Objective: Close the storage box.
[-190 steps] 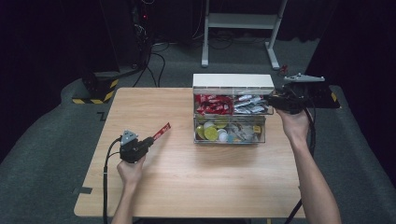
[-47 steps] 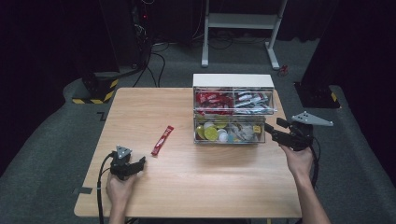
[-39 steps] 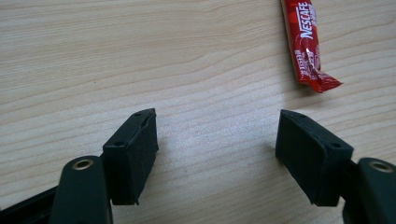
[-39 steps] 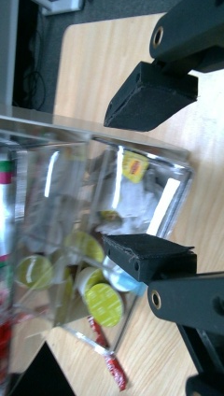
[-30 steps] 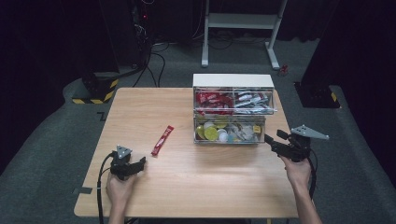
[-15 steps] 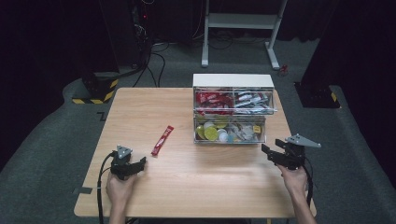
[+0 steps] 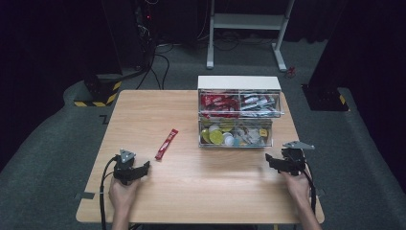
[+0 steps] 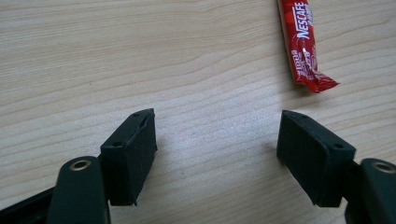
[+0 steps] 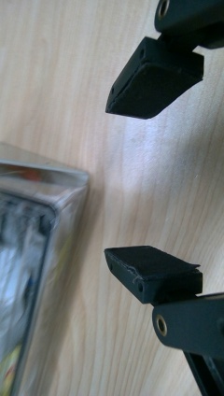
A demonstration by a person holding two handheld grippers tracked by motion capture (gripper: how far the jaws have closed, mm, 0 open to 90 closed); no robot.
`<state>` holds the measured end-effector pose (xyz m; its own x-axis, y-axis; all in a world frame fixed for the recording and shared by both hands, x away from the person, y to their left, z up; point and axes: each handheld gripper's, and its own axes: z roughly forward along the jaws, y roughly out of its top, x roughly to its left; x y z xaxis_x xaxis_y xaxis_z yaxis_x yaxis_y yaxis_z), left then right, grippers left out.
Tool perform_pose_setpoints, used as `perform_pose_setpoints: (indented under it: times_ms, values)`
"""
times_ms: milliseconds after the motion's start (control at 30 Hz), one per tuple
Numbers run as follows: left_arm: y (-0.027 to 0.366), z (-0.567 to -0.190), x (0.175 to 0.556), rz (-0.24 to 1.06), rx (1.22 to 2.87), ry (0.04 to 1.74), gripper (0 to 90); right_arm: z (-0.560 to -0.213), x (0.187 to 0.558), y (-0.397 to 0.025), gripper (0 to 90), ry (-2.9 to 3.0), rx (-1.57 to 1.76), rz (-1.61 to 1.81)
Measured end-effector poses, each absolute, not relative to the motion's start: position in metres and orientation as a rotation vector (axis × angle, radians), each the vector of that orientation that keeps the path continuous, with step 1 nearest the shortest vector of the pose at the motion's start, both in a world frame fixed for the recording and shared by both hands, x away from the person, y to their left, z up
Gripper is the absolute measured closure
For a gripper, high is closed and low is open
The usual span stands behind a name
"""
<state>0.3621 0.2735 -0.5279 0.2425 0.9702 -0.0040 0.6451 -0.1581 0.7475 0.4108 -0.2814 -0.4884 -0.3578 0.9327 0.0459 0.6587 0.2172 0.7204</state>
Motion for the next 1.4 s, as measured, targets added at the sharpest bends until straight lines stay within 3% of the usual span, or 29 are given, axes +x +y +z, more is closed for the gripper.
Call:
perform_pose_setpoints:
  times_ms: [1400]
  values:
    - [0.273, -0.528, 0.362, 0.658, 1.885, 1.473, 28.7, -0.521, 0.435, -0.289, 26.0, 1.999, 1.544, 0.827]
